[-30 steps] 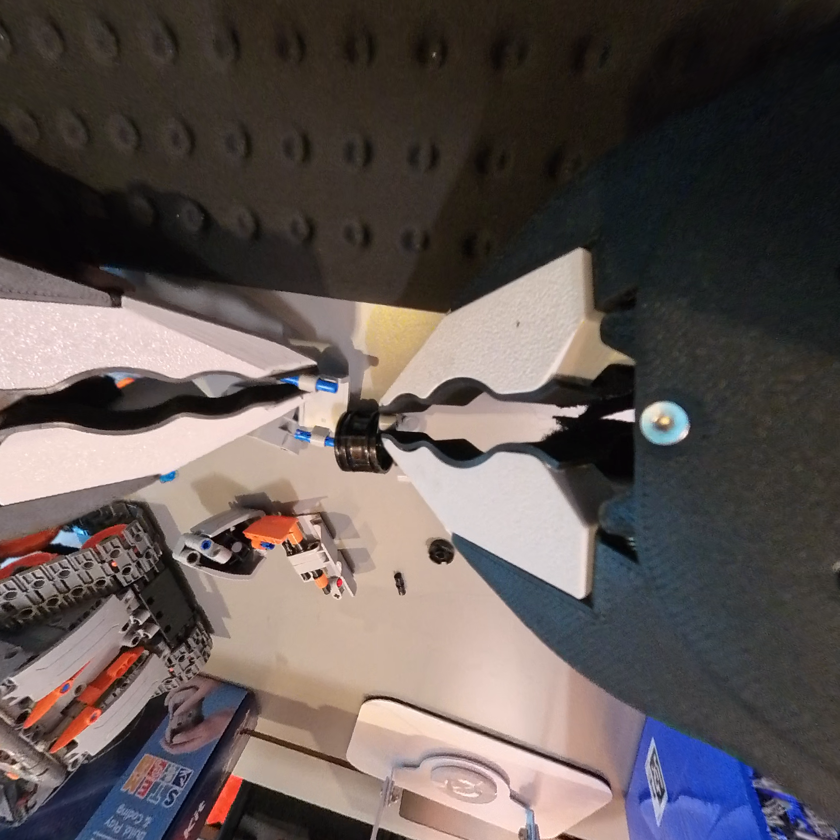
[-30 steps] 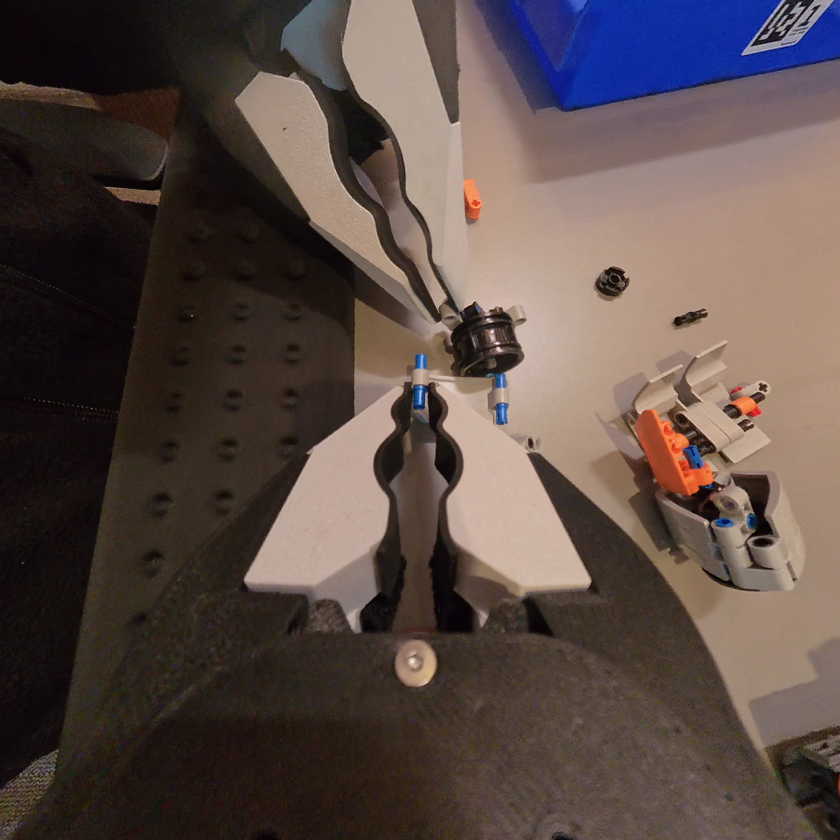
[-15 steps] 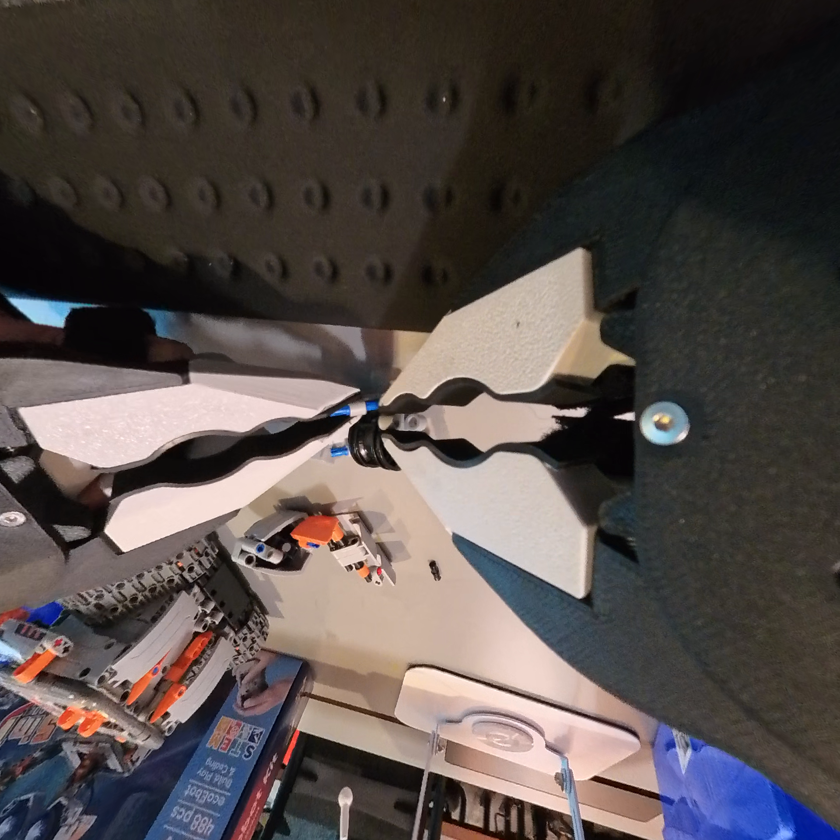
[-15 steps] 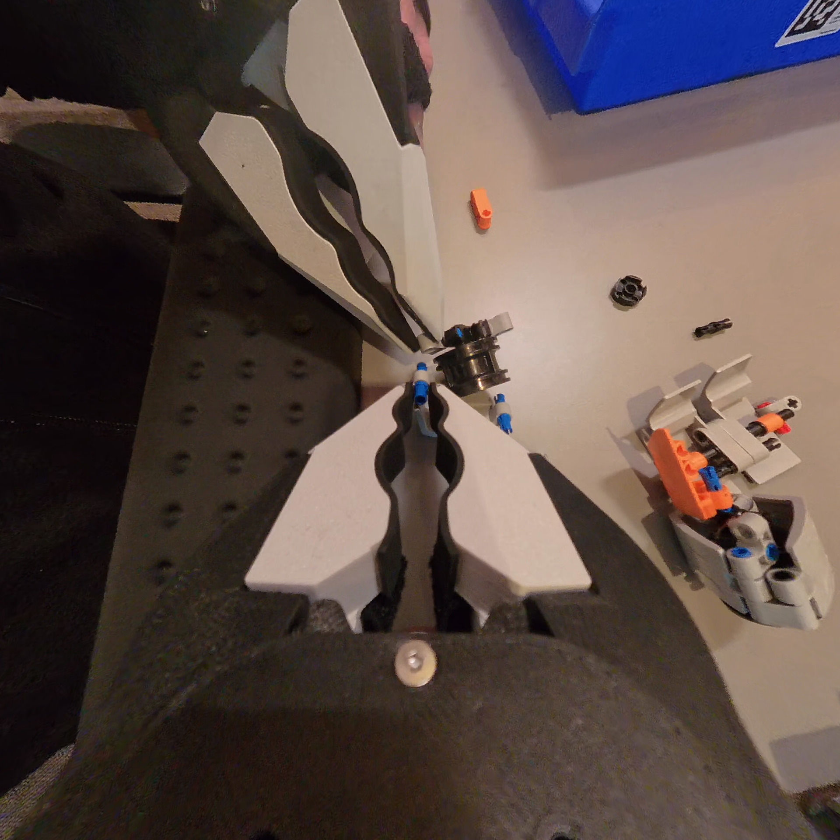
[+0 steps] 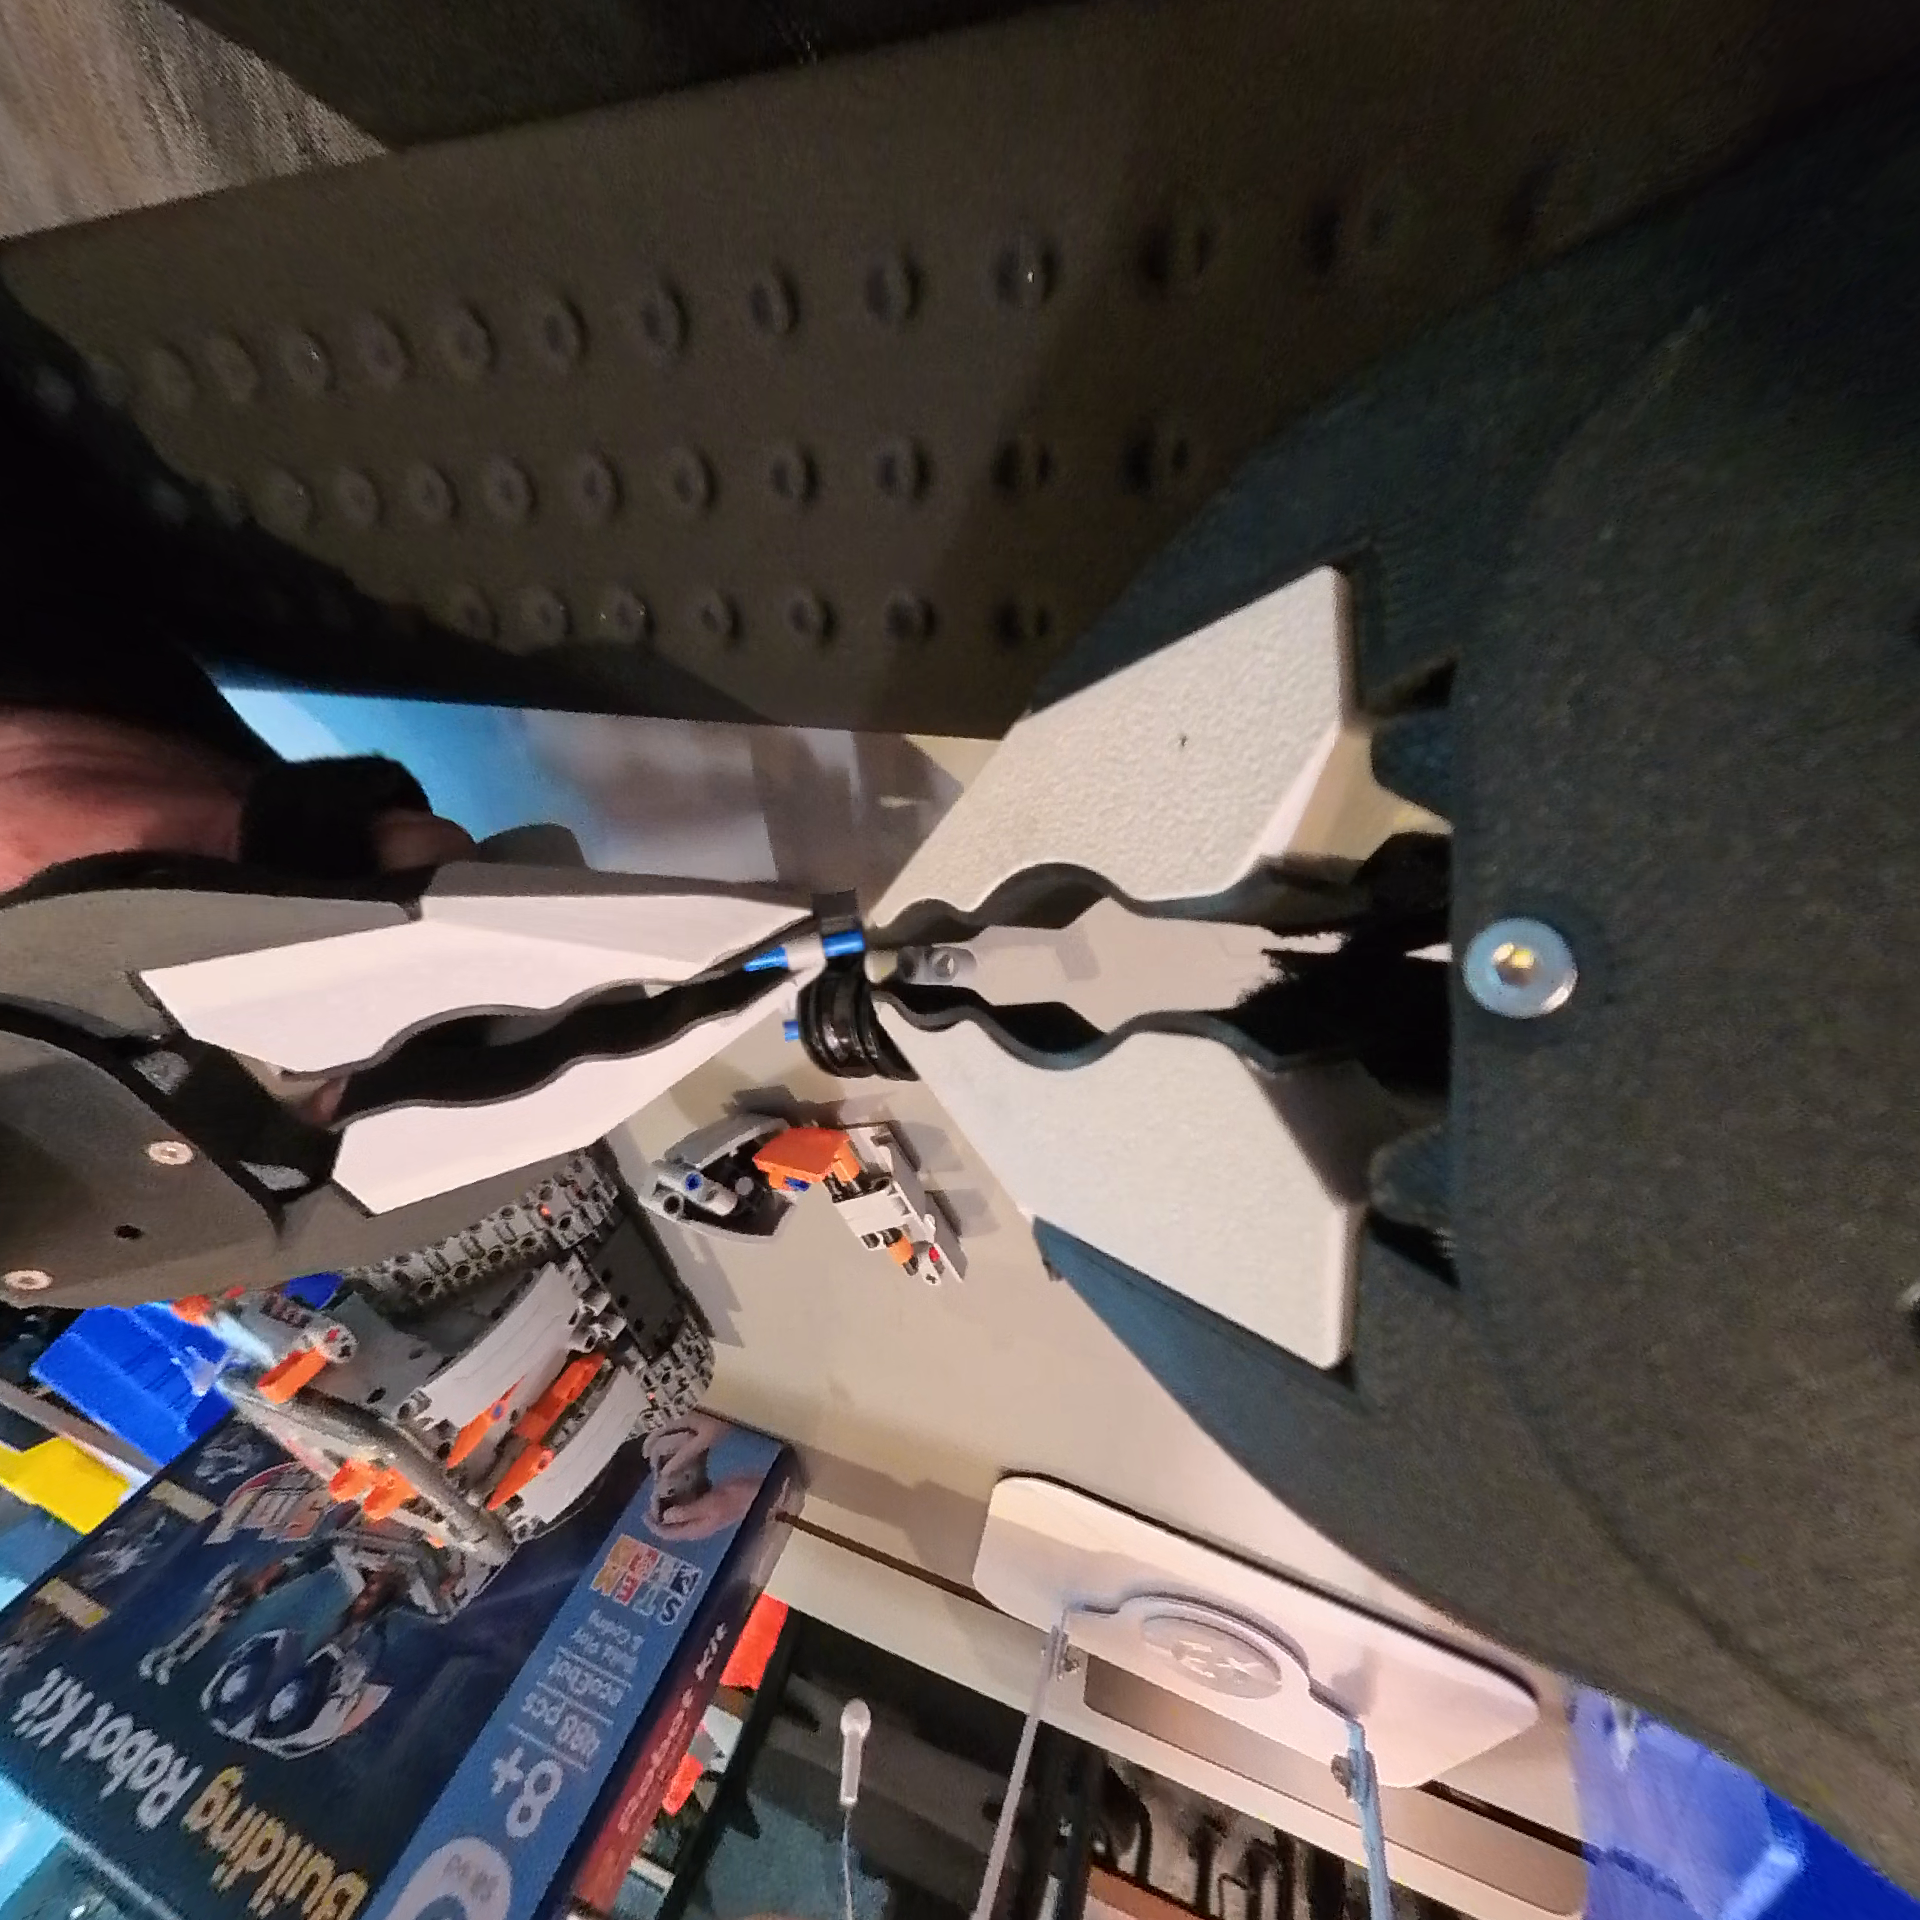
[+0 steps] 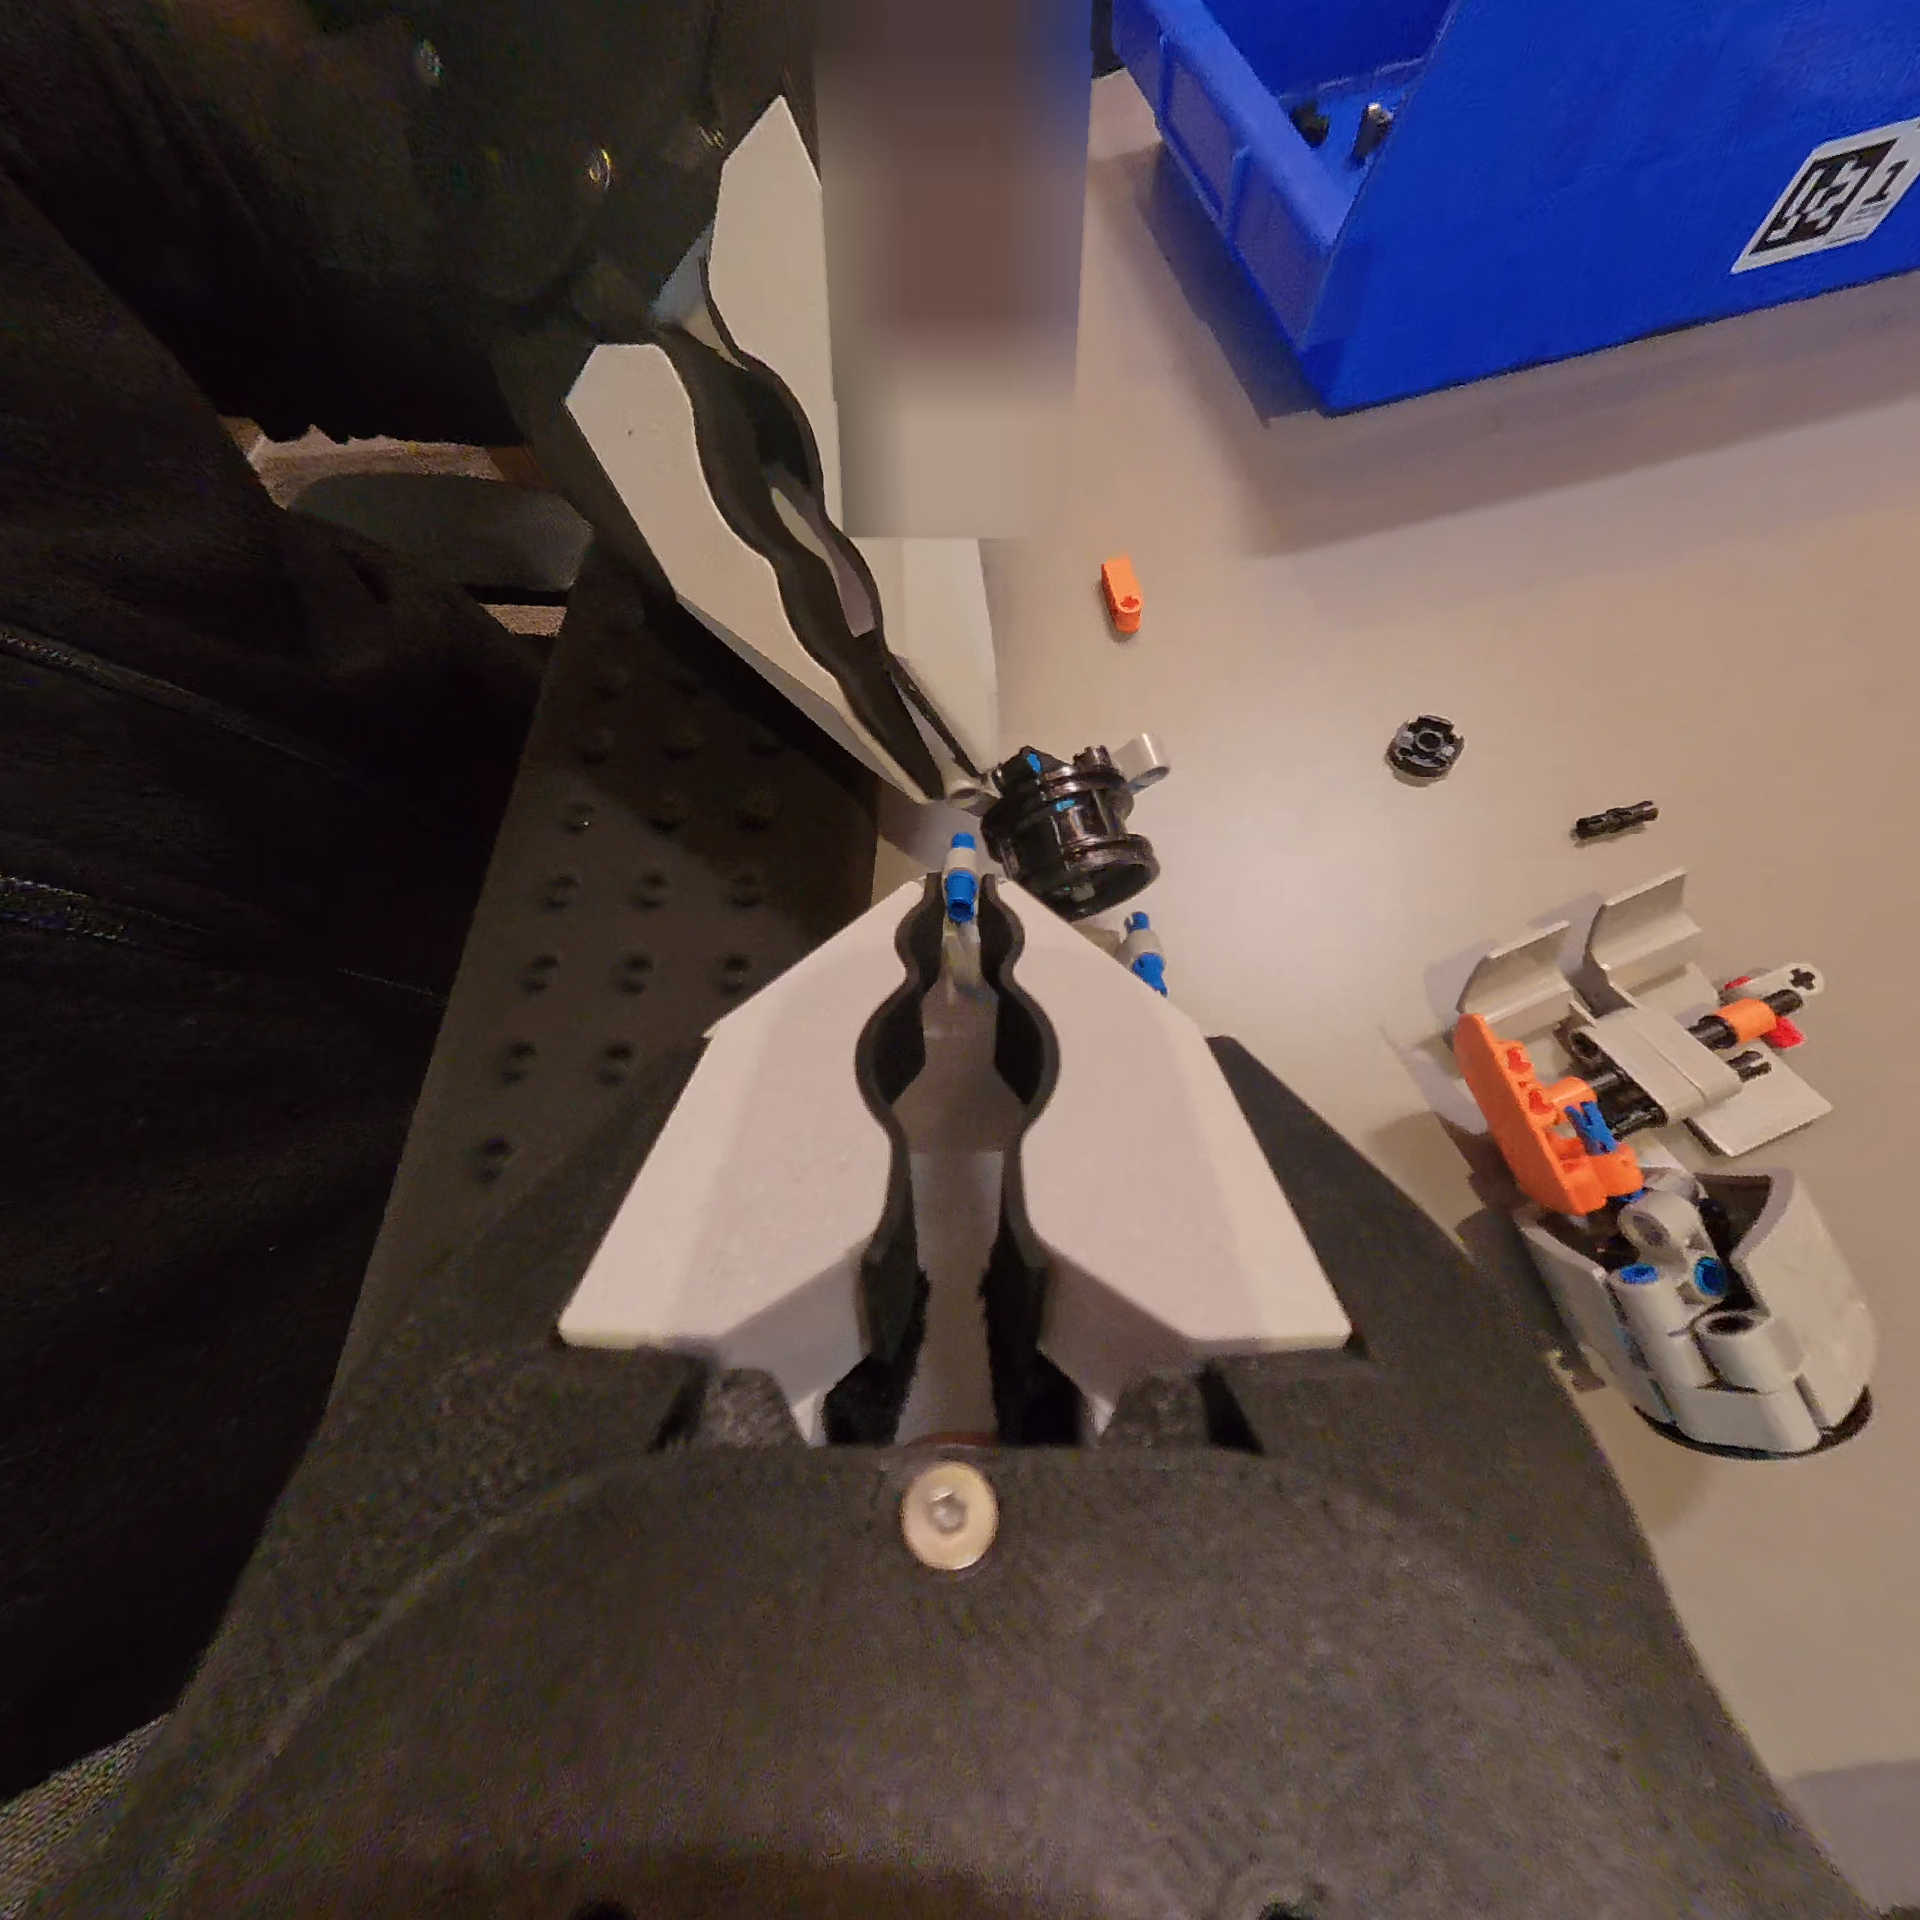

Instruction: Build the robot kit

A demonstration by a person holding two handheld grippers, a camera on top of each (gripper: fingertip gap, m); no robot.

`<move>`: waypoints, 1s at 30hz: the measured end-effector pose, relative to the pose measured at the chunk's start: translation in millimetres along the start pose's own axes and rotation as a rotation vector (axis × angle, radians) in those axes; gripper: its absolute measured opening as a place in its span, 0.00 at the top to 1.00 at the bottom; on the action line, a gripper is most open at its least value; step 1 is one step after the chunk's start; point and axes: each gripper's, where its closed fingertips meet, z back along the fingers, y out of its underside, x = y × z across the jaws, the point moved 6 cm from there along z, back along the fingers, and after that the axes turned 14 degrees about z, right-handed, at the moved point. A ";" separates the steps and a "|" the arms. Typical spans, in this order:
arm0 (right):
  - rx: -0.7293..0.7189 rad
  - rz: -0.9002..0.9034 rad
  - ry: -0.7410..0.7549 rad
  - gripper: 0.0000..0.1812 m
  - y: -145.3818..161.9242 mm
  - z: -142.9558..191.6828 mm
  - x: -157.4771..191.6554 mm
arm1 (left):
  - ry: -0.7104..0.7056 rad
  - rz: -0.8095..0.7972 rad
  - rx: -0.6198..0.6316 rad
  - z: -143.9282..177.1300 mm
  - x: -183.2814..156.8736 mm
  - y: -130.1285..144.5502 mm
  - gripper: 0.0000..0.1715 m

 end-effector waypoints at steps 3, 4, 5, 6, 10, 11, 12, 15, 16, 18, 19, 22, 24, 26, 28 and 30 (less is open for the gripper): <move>-0.011 0.007 -0.019 0.98 -0.2 0.2 0.7 | 0.011 0.000 -0.019 1.2 -0.2 -1.9 0.98; -0.017 0.014 -0.025 0.98 -0.5 0.1 1.7 | 0.016 0.003 -0.024 1.3 0.1 -2.4 0.98; -0.026 0.023 -0.032 0.98 -1.3 -0.1 3.1 | 0.026 0.010 -0.030 1.7 0.3 -2.8 0.98; -0.032 0.032 -0.040 0.98 -1.7 -0.1 4.4 | 0.036 0.020 -0.042 2.3 0.7 -3.8 0.98; -0.063 0.053 -0.055 0.98 -2.3 0.9 7.6 | 0.056 0.062 -0.079 5.0 4.9 -6.9 0.98; -0.071 0.057 -0.059 0.98 -2.6 1.3 8.3 | 0.063 0.069 -0.087 5.5 5.4 -7.6 0.98; -0.079 0.060 -0.062 0.98 -2.8 1.5 8.7 | 0.070 0.074 -0.096 5.8 5.6 -8.4 0.98; -0.097 0.053 -0.079 0.98 -3.0 1.1 9.7 | 0.095 0.074 -0.122 7.3 4.5 -11.1 0.98; -0.103 0.050 -0.083 0.98 -3.3 1.0 9.9 | 0.096 0.074 -0.131 7.7 4.5 -12.0 0.98; -0.109 0.046 -0.088 0.98 -3.6 0.7 10.4 | 0.101 0.079 -0.137 7.8 4.6 -12.9 0.98; -0.114 0.045 -0.088 0.98 -4.0 0.8 10.4 | 0.106 0.083 -0.140 7.8 4.4 -13.1 0.98; -0.128 0.037 -0.094 0.98 -4.5 1.4 10.5 | 0.134 0.113 -0.143 7.2 4.4 -12.5 0.98; -0.116 0.035 -0.091 0.98 -2.4 0.6 10.1 | 0.154 0.130 -0.117 4.8 4.4 -8.7 0.97; -0.098 0.032 -0.095 0.98 0.5 -1.0 10.8 | 0.170 0.129 -0.090 2.5 2.3 -5.4 0.97; -0.056 0.045 -0.085 0.98 5.2 -4.1 11.4 | 0.178 0.119 -0.058 0.2 -0.1 -1.7 0.97; -0.012 0.065 -0.080 0.98 8.8 -7.7 13.0 | 0.187 0.104 -0.026 -2.5 -3.2 2.3 0.97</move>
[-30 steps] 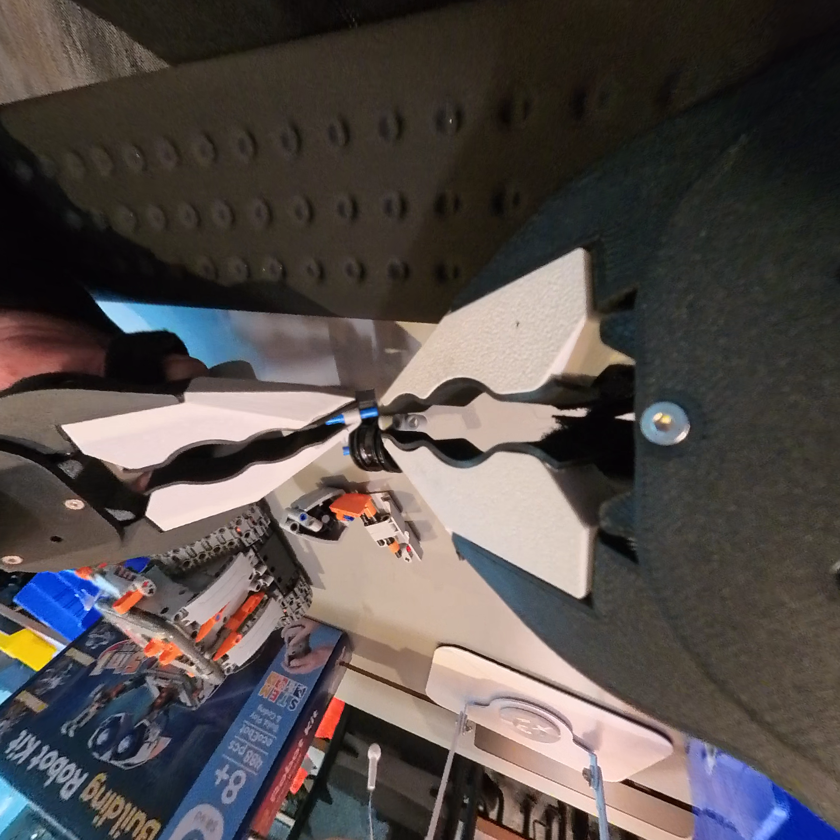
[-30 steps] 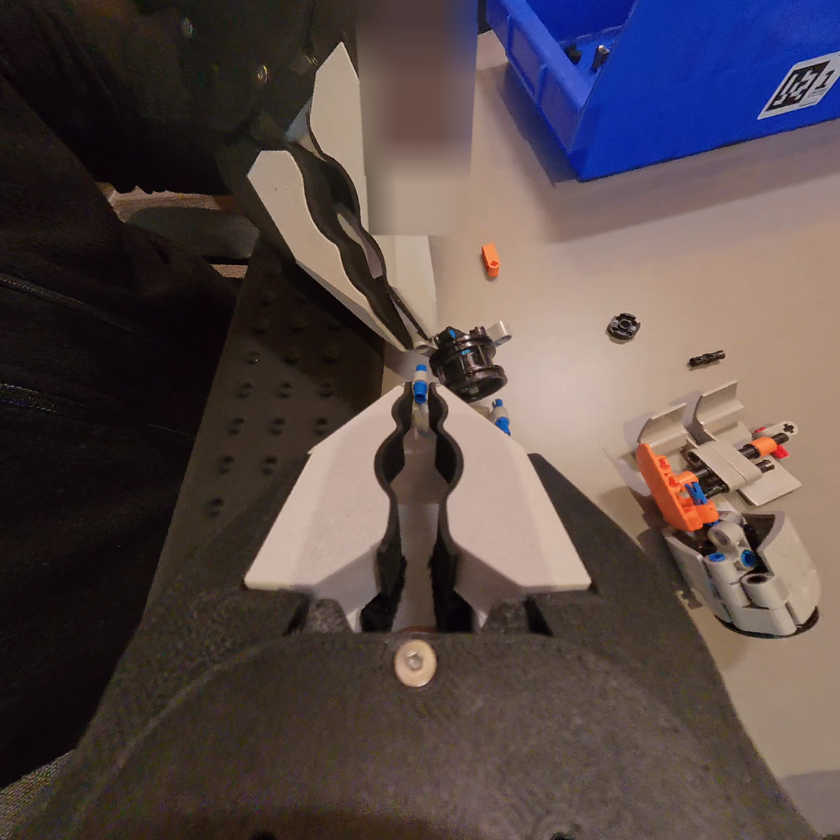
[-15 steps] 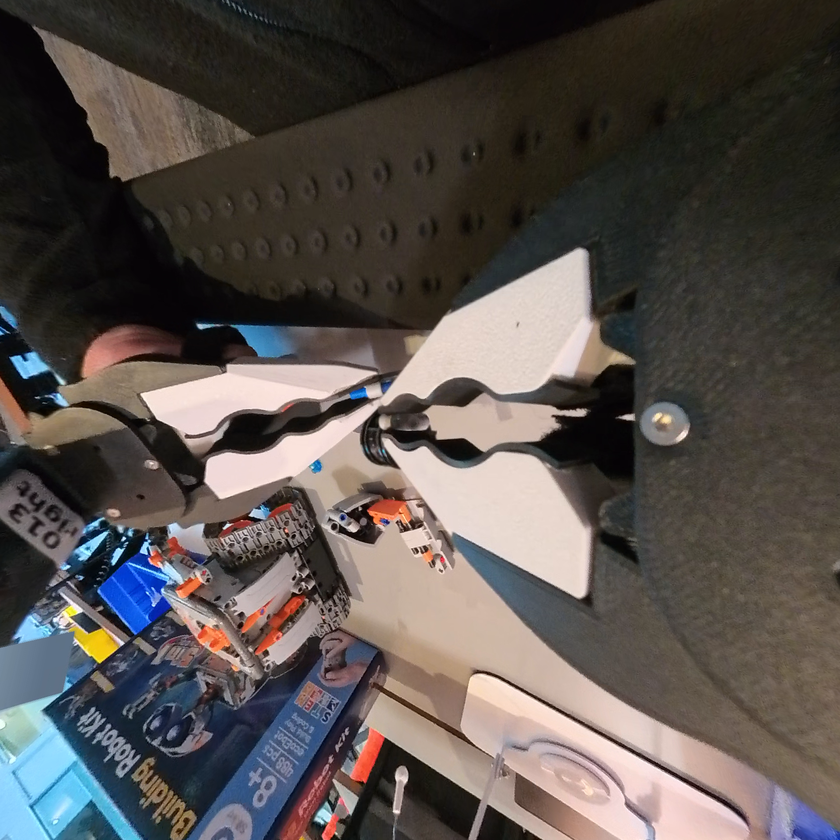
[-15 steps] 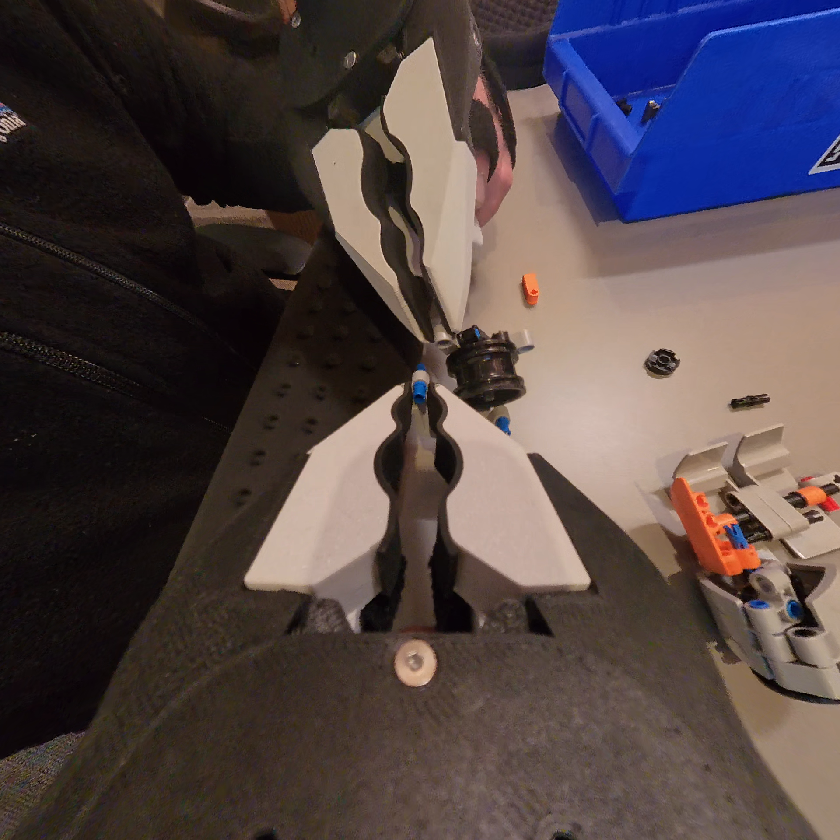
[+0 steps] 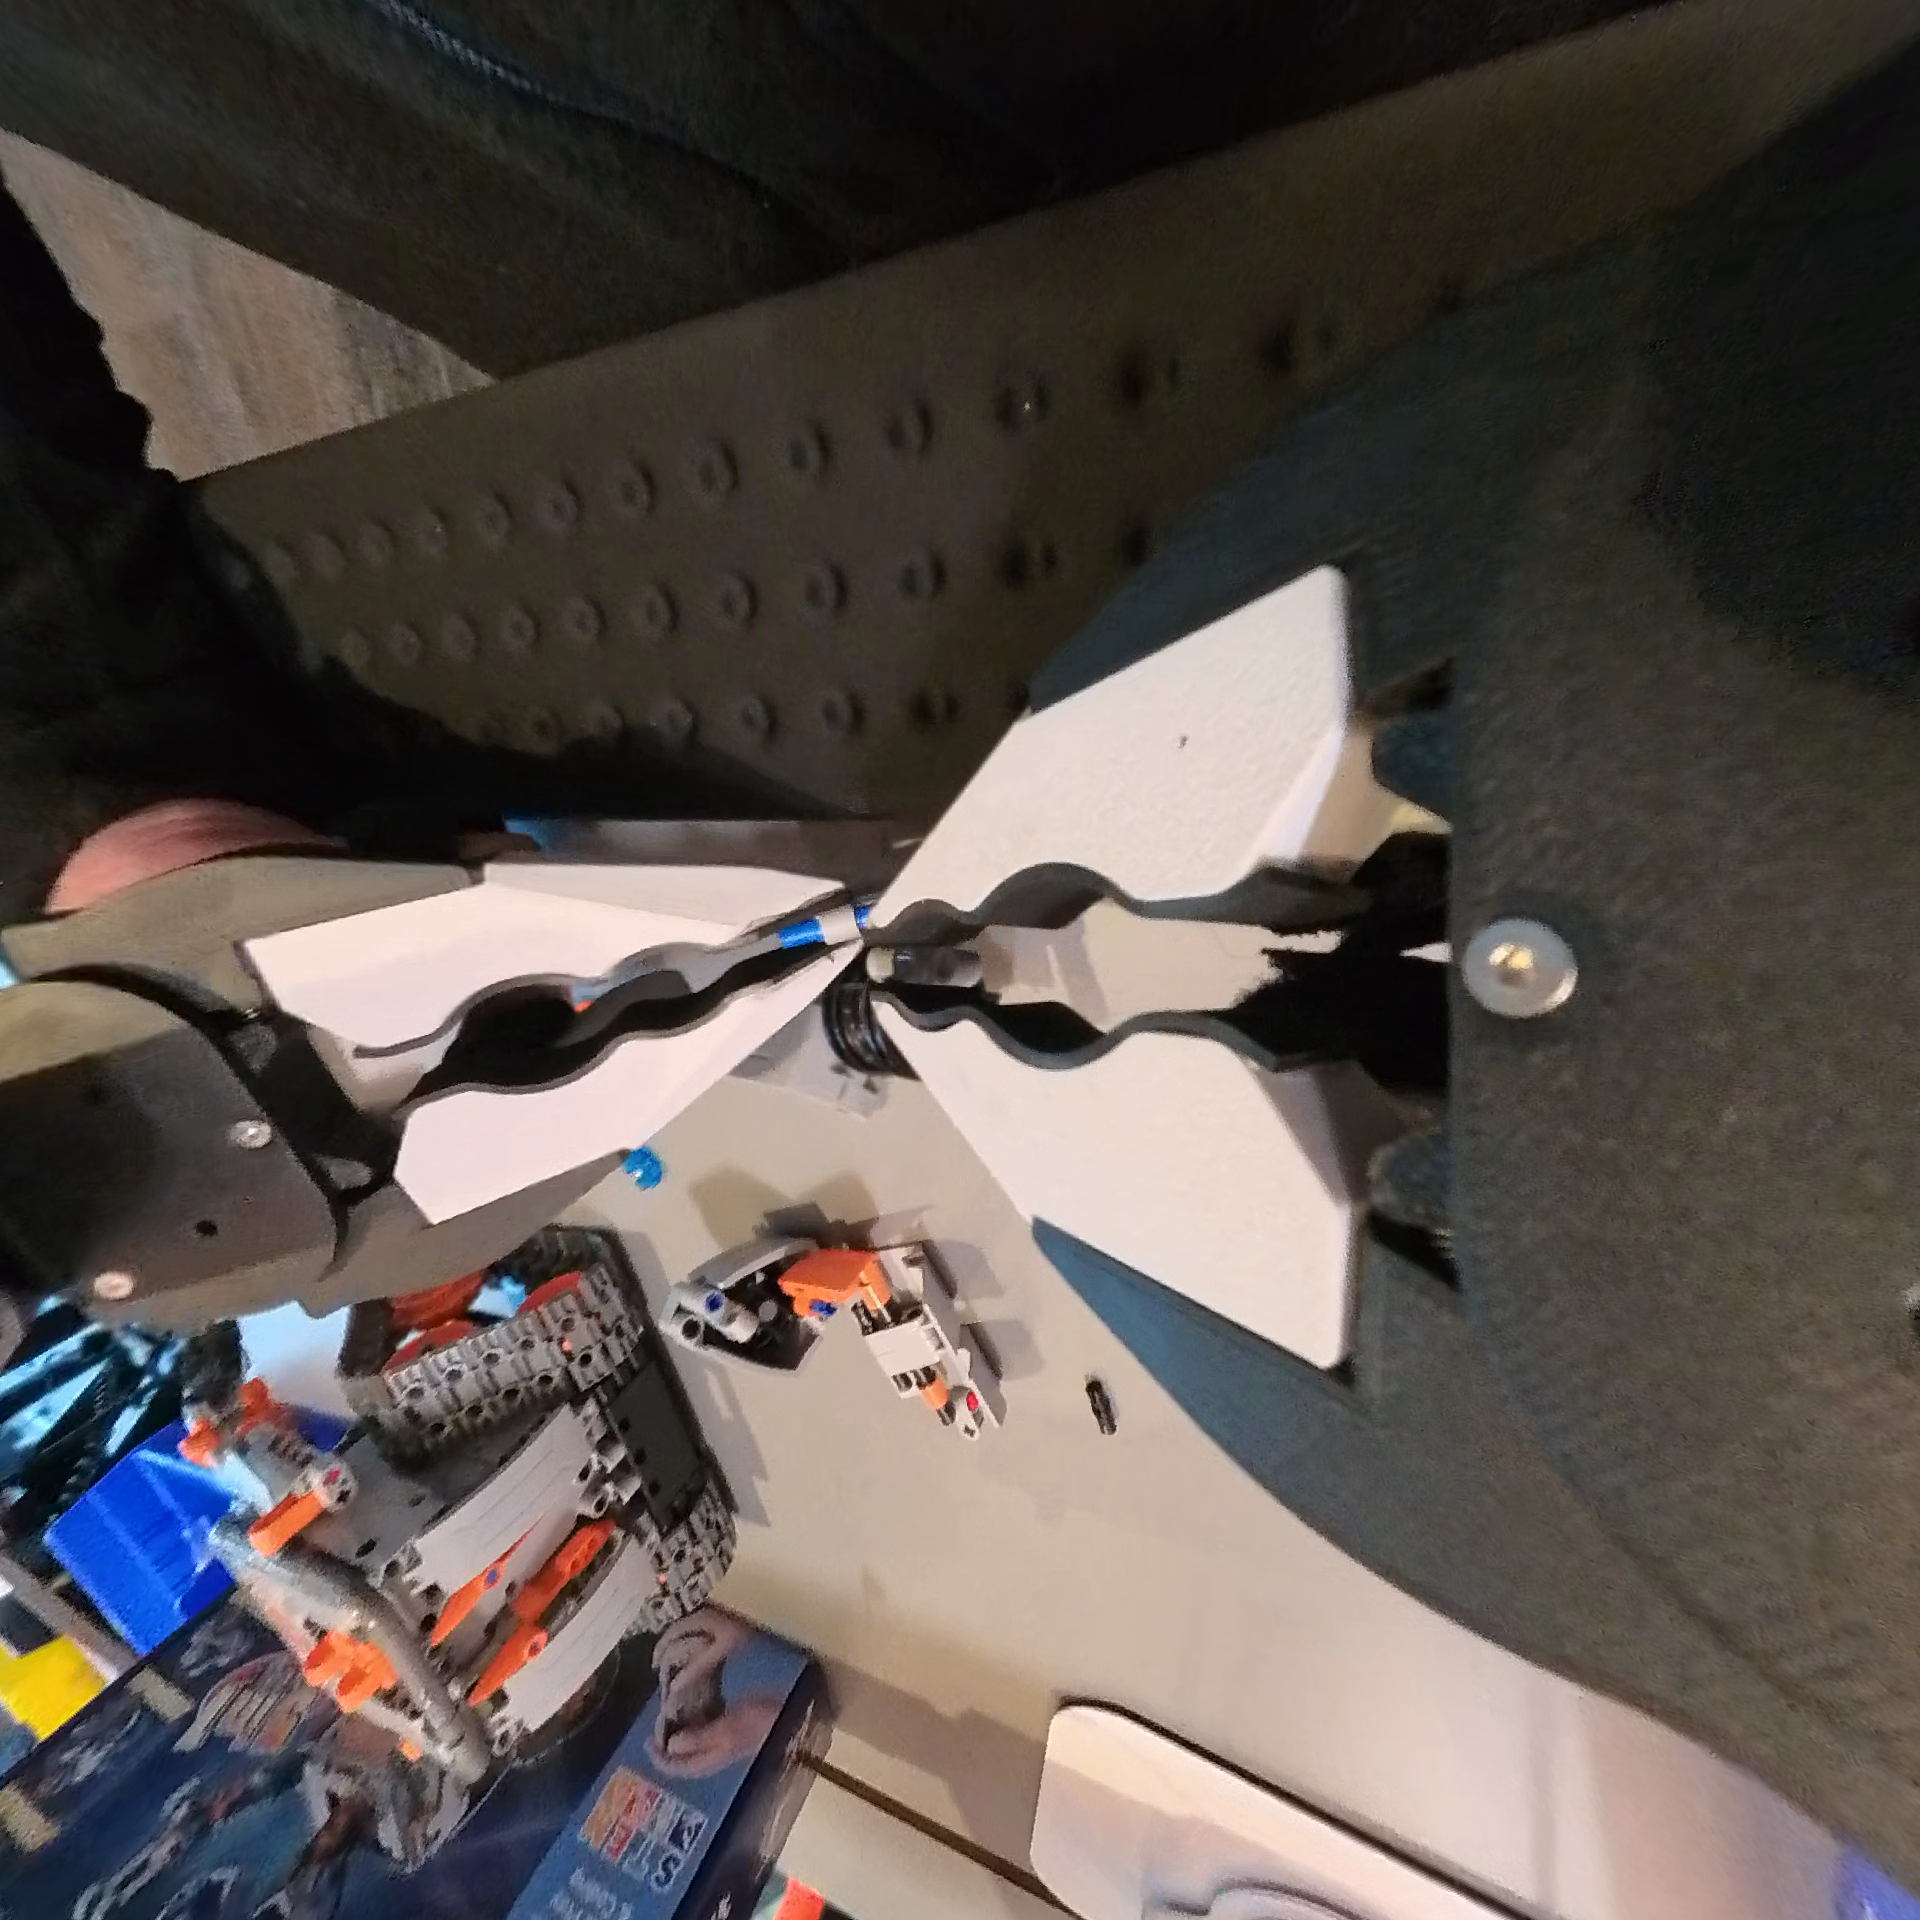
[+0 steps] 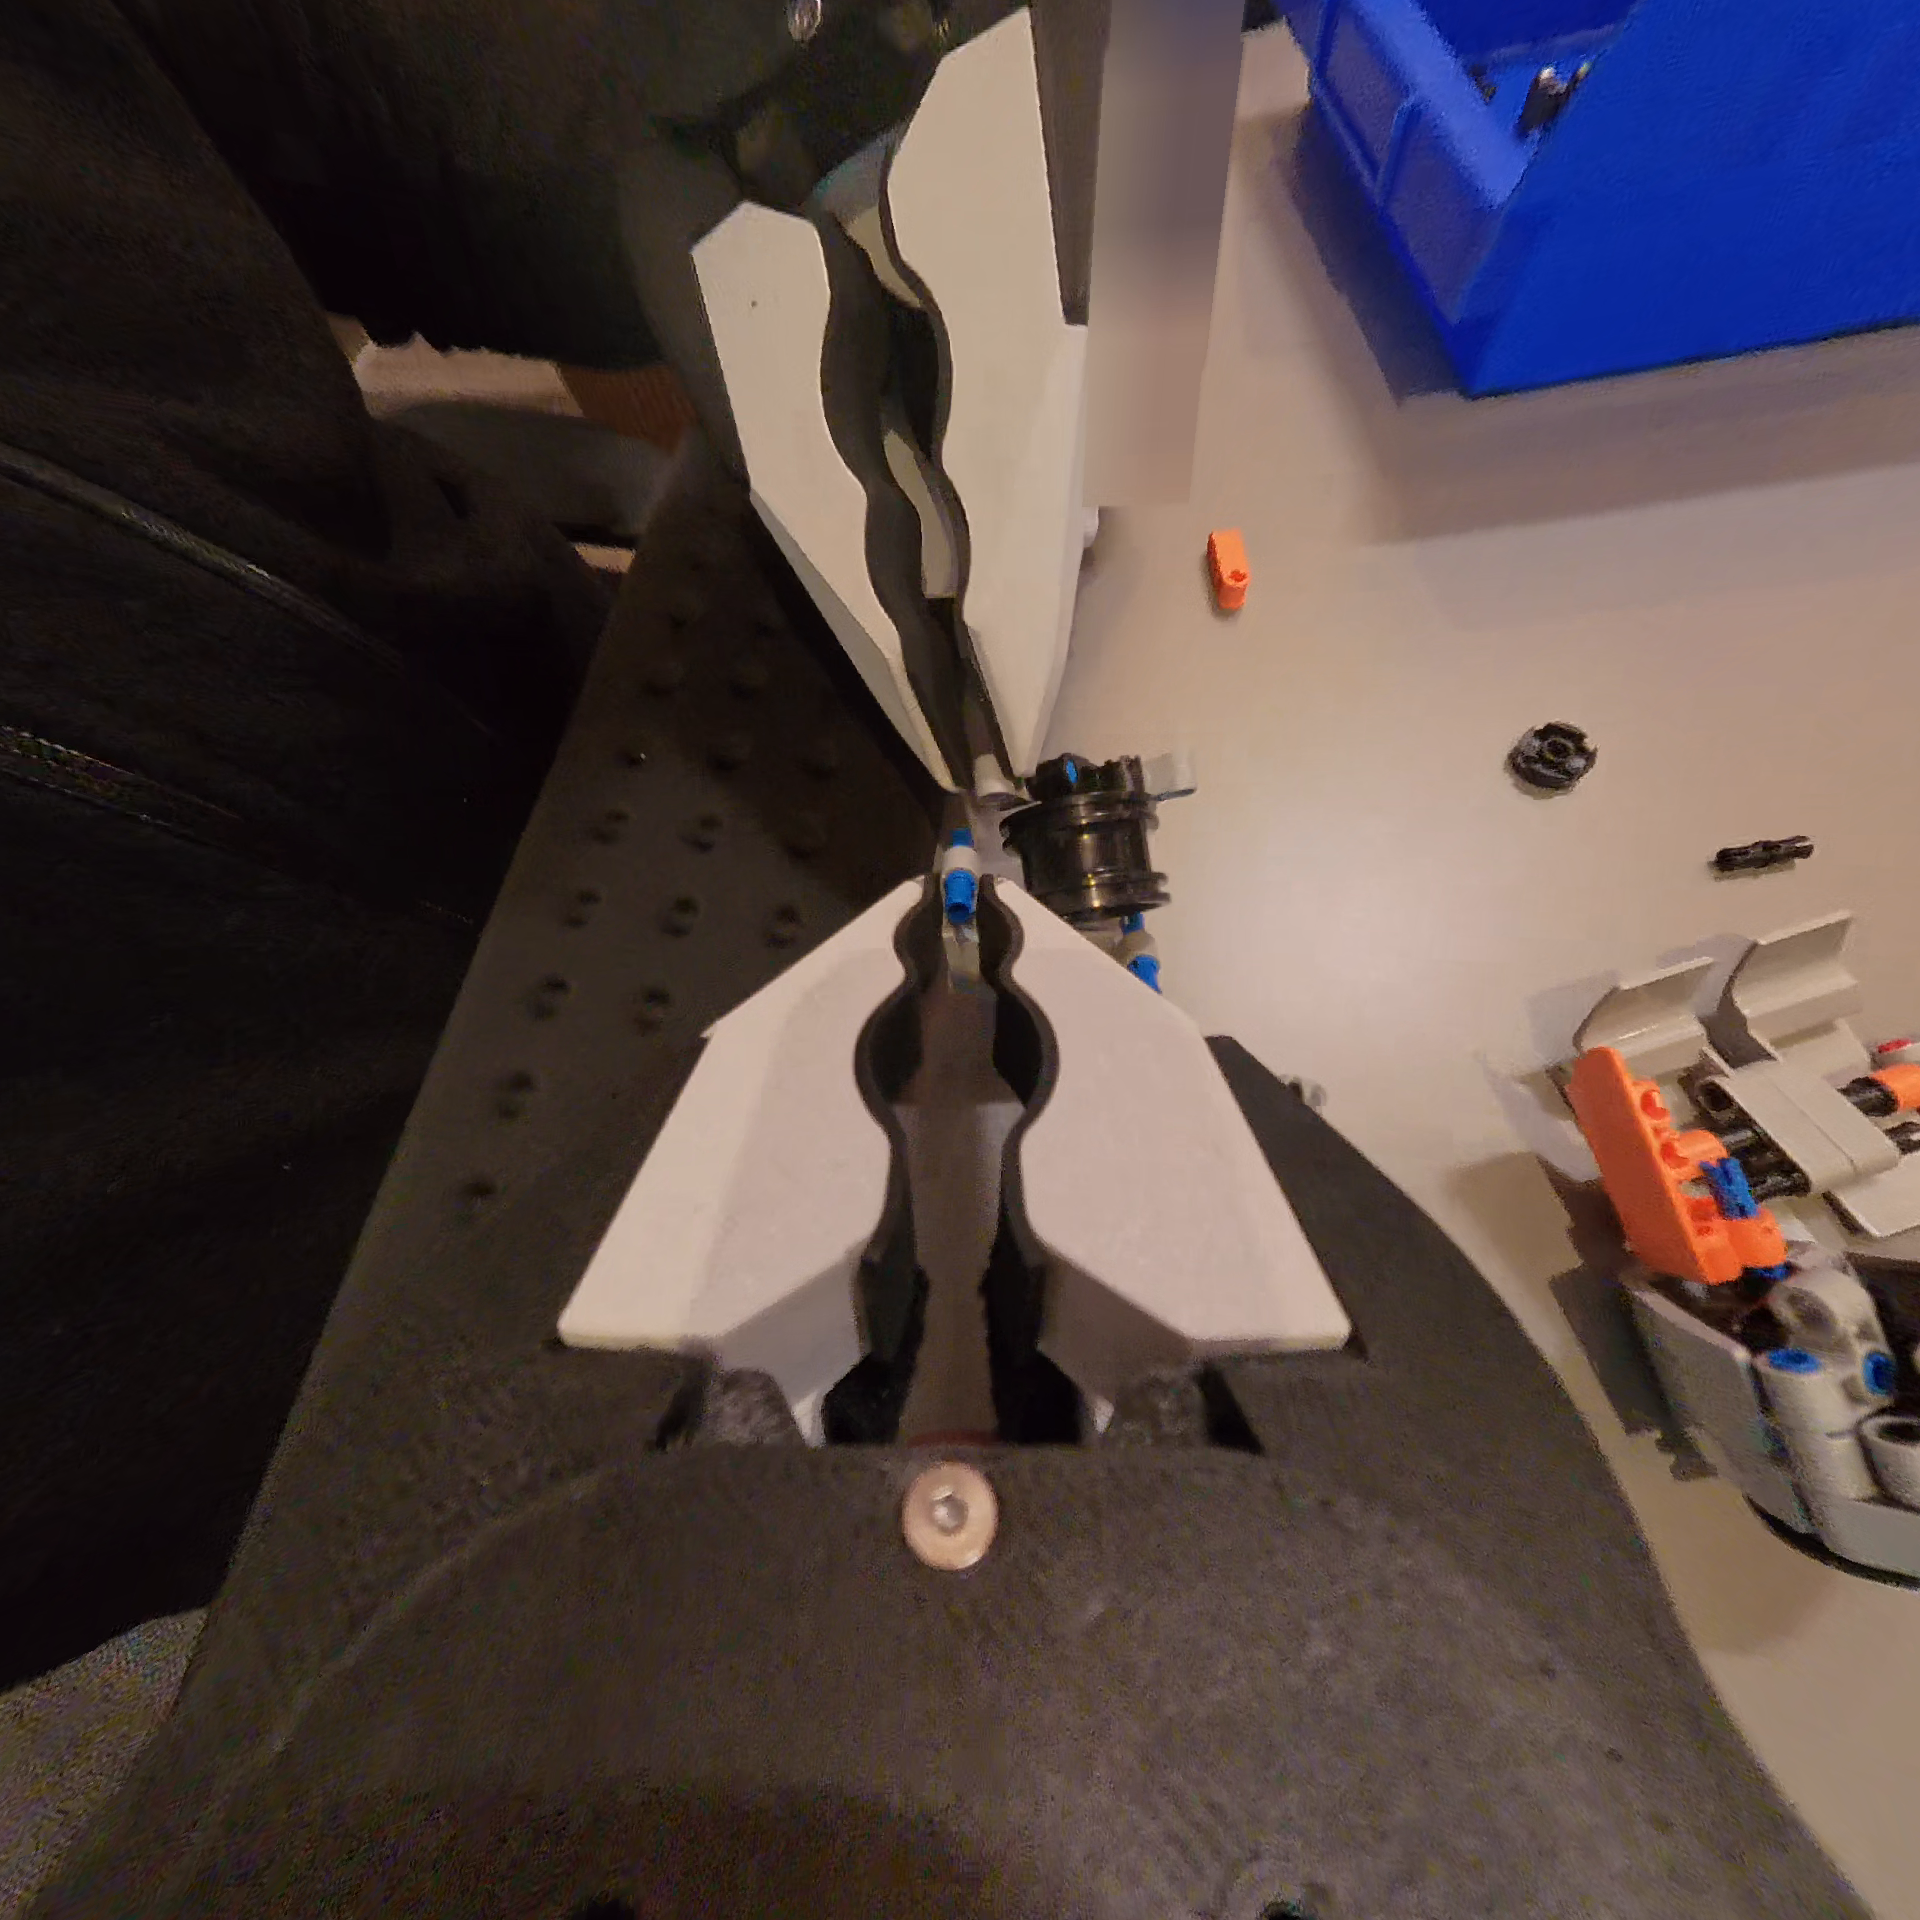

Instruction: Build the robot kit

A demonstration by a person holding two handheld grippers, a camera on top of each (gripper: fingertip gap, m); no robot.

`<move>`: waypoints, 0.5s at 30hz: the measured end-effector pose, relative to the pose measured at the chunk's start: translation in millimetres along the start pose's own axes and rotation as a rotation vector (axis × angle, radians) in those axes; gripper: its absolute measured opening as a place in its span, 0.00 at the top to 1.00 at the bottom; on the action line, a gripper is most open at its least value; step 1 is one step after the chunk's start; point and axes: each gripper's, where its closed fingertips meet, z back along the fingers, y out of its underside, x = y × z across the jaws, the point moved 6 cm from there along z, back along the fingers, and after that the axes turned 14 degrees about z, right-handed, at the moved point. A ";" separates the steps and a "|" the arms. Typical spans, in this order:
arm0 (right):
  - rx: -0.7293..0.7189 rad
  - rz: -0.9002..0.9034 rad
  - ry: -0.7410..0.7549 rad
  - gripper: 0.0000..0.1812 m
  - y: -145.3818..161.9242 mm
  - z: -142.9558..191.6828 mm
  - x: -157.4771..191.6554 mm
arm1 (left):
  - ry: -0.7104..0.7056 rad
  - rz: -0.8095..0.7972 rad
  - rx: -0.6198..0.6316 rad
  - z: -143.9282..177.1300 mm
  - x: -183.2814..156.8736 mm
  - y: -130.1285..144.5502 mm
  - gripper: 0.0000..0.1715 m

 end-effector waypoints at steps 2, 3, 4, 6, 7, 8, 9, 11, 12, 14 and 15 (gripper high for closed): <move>0.036 0.014 0.004 0.98 2.9 -3.1 0.7 | 0.001 -0.009 0.021 -1.9 -1.2 2.4 0.97; 0.055 0.021 0.005 0.98 4.5 -4.5 1.2 | 0.005 -0.009 0.031 -2.6 -1.5 3.5 0.98; 0.072 0.028 0.008 0.98 6.0 -5.6 1.6 | 0.008 -0.007 0.038 -3.2 -1.5 4.7 0.98; 0.096 0.039 0.010 0.98 8.1 -7.3 2.5 | 0.016 0.000 0.050 -4.4 -1.4 7.0 0.98; 0.102 0.040 0.010 0.98 8.7 -7.8 2.9 | 0.017 0.001 0.055 -4.9 -1.1 7.8 0.98; 0.108 0.041 0.013 0.98 9.3 -8.1 2.9 | 0.015 0.000 0.060 -5.4 -0.8 8.3 0.98; 0.113 0.043 0.017 0.98 9.7 -7.9 2.7 | 0.013 0.000 0.062 -5.9 -0.7 8.6 0.98; 0.116 0.035 0.024 0.97 9.9 -7.3 1.7 | 0.014 0.002 0.067 -6.7 -0.6 9.2 0.98; 0.115 0.033 0.027 0.97 9.7 -6.7 1.2 | 0.013 0.002 0.069 -6.8 -0.4 9.4 0.98; 0.108 0.033 0.030 0.95 8.2 -5.0 1.1 | 0.014 0.004 0.069 -6.9 -0.4 9.4 0.97; 0.106 0.032 0.034 0.94 7.5 -3.8 1.1 | 0.013 0.003 0.069 -7.0 -0.3 9.4 0.98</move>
